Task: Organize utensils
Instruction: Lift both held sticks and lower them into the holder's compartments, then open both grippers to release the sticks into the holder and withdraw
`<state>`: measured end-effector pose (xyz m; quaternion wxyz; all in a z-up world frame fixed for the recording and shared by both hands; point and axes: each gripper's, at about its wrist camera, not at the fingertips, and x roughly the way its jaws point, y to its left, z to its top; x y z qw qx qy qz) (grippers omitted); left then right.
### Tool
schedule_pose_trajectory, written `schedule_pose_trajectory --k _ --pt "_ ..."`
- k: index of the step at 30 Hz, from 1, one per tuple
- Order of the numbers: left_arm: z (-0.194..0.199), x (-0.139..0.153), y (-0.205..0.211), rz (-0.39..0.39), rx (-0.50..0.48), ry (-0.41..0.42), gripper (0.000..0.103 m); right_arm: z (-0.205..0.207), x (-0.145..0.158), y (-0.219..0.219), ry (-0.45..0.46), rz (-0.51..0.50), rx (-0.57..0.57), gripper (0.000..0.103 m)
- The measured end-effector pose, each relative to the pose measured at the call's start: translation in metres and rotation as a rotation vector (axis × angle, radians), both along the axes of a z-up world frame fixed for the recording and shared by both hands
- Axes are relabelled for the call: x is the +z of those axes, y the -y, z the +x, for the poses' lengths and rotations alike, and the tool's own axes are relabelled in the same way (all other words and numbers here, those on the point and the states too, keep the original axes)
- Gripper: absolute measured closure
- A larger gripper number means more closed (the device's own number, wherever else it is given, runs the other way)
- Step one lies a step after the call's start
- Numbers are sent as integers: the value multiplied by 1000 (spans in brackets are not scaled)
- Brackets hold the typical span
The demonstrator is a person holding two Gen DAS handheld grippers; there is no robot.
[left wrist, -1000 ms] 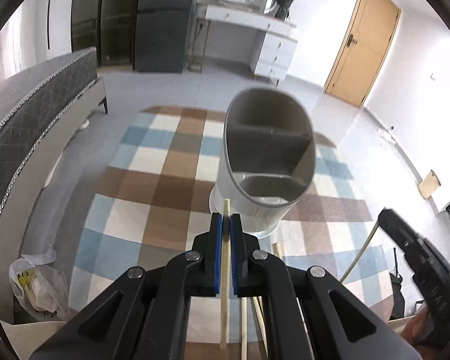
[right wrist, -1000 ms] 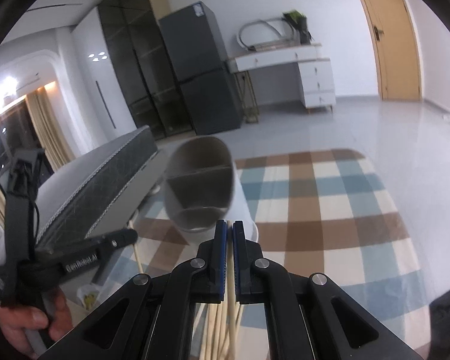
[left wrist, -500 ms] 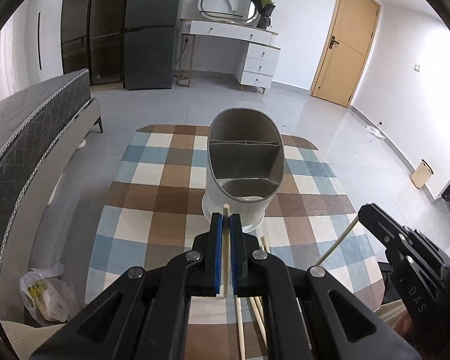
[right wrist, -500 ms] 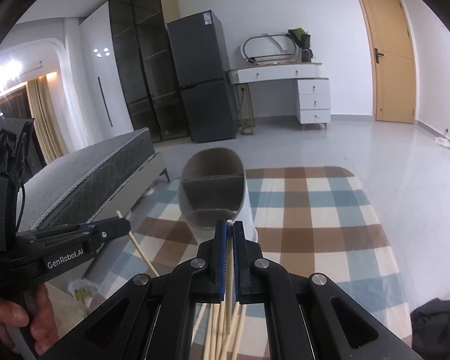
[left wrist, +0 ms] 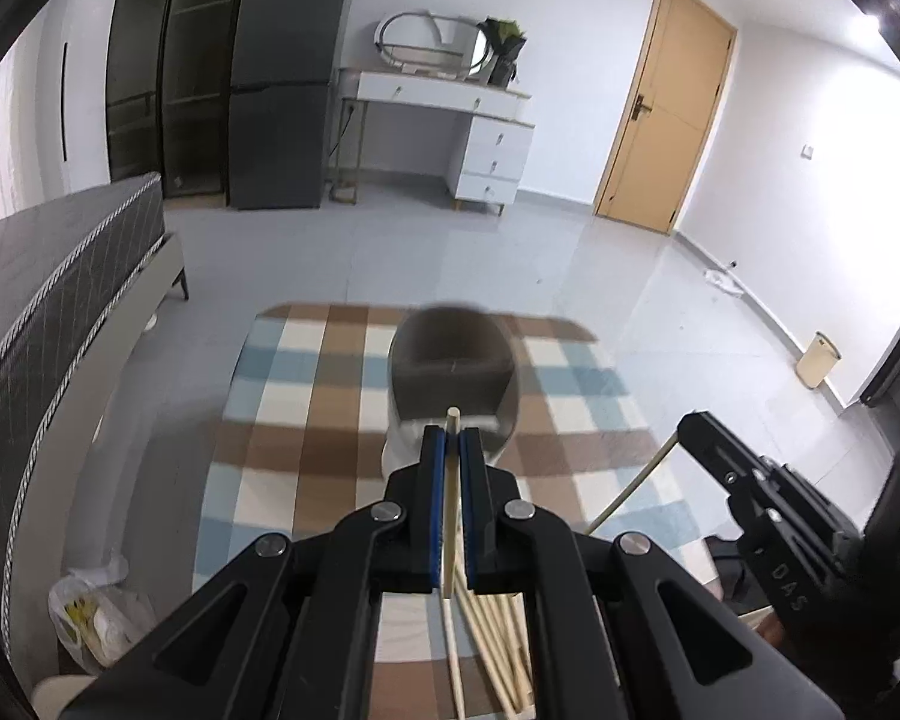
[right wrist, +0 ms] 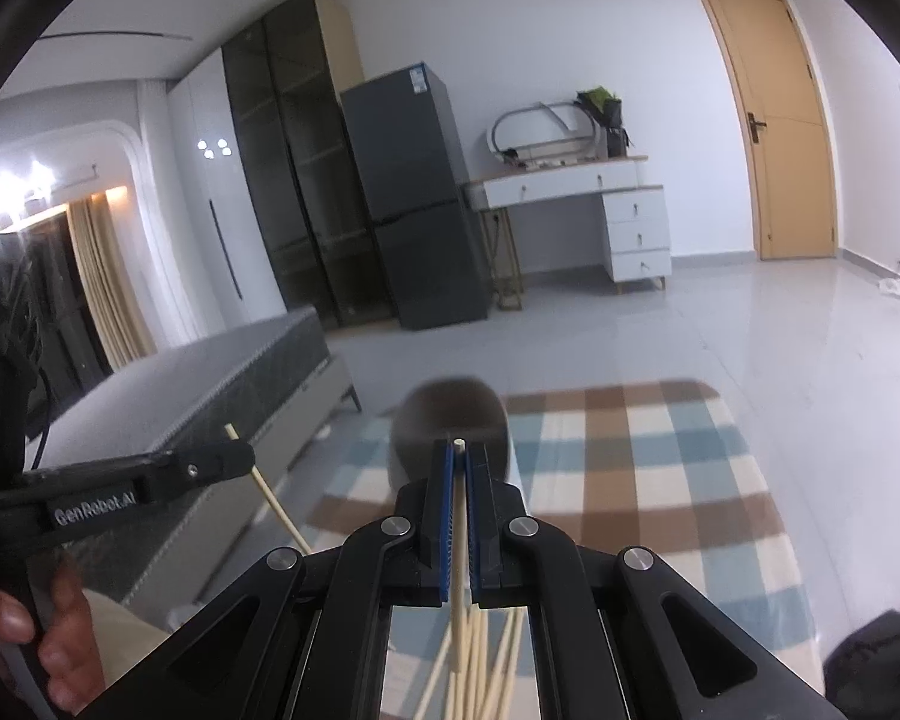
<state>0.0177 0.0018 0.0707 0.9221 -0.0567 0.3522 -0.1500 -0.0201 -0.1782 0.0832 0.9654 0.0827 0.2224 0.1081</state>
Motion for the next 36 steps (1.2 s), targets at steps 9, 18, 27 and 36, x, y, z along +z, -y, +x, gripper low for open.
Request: schedule_pose_trajectory --k 9,18,27,36 --pt "39 62 1 -72 -10 29 102 42 66 9 70 20 2 100" --pt "97 76 7 -41 10 101 102 104 89 8 112 10 9 100" --pt "144 36 5 -36 10 60 102 149 58 -2 101 6 17 100" --pt "157 2 4 -32 17 -44 102 160 22 -13 58 -22 98 93"
